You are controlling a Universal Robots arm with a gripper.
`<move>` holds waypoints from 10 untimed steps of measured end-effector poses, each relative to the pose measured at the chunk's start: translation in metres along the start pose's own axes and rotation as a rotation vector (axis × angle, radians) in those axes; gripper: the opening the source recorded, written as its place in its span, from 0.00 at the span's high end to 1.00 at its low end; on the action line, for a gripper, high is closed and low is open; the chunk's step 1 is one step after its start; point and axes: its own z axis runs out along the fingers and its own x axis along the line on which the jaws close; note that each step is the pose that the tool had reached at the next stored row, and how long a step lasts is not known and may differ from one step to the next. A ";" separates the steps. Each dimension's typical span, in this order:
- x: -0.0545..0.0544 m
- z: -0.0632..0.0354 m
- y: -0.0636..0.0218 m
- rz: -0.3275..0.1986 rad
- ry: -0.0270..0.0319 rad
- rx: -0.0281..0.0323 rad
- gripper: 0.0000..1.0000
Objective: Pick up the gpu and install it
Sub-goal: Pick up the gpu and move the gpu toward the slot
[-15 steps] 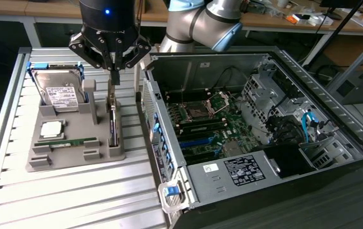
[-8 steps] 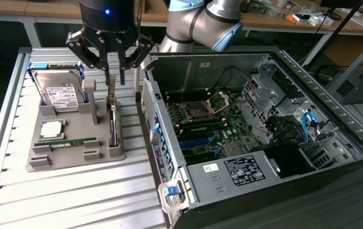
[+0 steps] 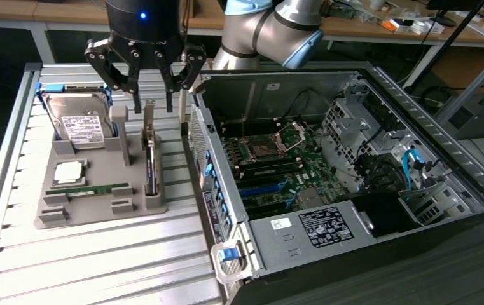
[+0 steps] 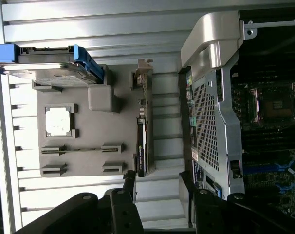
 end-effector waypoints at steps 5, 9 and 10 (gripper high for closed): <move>0.003 0.0010 -0.0002 0.000 -0.0001 -0.0001 0.52; 0.005 0.0031 -0.0005 0.000 0.0000 -0.0001 0.52; 0.005 0.0040 -0.0006 0.000 -0.0001 0.0000 0.52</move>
